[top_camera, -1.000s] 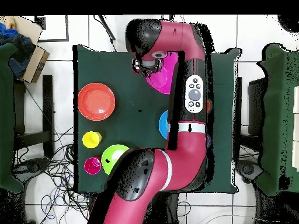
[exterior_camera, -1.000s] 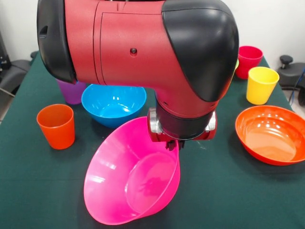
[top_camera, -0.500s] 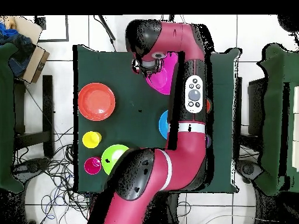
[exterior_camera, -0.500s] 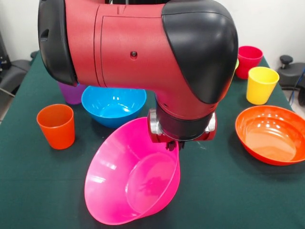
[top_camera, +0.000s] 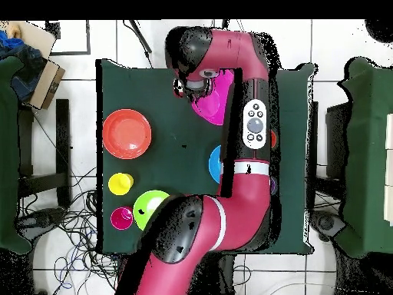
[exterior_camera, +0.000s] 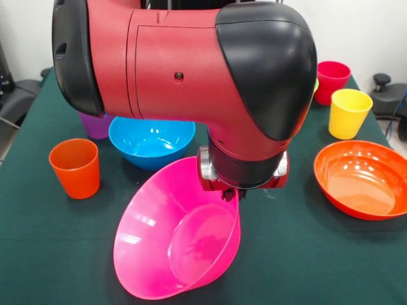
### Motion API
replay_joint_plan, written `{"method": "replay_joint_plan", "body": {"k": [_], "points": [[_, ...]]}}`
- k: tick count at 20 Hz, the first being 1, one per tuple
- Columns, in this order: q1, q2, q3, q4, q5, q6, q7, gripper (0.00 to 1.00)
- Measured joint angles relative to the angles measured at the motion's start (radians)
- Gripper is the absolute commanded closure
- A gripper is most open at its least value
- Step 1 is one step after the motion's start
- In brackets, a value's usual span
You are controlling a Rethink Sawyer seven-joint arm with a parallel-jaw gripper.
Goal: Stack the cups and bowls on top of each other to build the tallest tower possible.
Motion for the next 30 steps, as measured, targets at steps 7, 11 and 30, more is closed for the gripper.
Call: {"method": "replay_joint_plan", "body": {"k": [7, 11, 30], "points": [[0.000, 0.000, 0.000, 0.000, 0.000, 0.000, 0.000, 1.00], [0.000, 0.000, 0.000, 0.000, 0.000, 0.000, 0.000, 1.00], [0.001, 0.004, -0.003, -0.017, 0.000, 0.000, 0.000, 1.00]]}}
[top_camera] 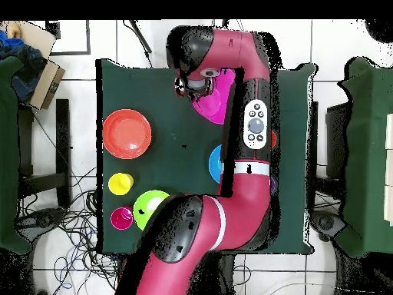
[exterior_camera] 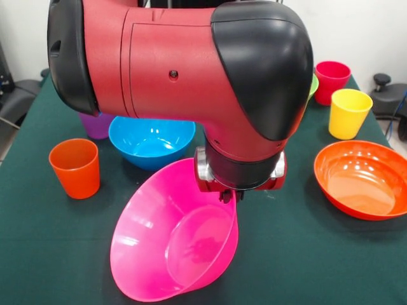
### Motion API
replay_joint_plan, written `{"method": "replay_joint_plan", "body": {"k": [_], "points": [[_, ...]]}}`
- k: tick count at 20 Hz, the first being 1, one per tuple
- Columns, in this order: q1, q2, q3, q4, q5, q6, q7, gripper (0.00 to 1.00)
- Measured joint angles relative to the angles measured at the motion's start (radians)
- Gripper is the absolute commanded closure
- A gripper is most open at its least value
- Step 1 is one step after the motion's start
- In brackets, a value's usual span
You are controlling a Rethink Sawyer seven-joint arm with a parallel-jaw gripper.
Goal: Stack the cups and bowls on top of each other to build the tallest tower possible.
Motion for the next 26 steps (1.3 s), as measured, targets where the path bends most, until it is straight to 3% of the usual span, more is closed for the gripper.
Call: {"method": "replay_joint_plan", "body": {"k": [26], "points": [[0.000, -0.026, -0.013, 0.000, 0.000, 0.000, 0.000, 1.00]]}}
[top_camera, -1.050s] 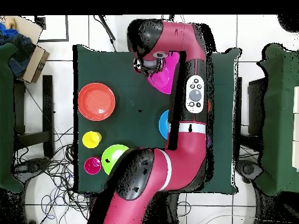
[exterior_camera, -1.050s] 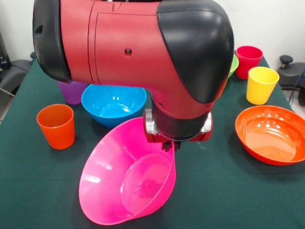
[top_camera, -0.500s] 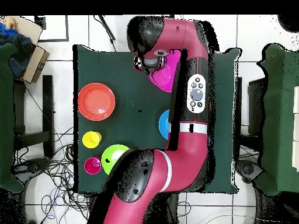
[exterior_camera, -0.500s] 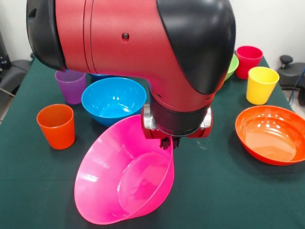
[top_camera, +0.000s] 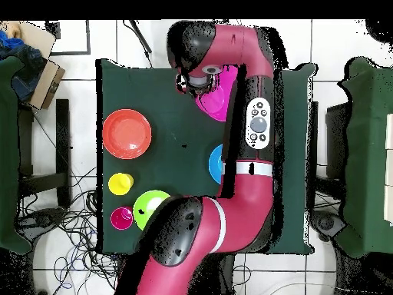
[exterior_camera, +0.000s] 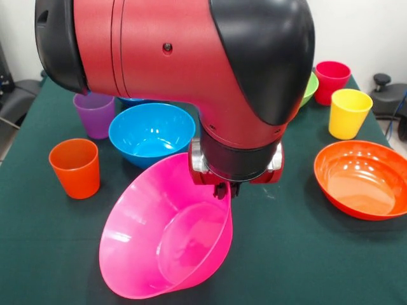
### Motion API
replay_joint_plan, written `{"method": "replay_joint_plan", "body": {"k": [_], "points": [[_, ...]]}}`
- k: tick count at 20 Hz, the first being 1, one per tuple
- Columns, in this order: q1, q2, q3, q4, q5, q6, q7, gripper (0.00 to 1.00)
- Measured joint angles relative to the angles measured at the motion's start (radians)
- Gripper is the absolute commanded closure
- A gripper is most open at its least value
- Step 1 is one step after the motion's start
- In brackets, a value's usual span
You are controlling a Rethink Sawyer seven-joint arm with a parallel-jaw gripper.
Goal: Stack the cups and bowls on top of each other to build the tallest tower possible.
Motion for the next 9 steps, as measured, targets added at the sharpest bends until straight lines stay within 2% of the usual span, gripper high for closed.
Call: {"method": "replay_joint_plan", "body": {"k": [9], "points": [[-0.002, 0.007, 0.000, 0.000, 0.000, 0.000, 0.000, 1.00]]}}
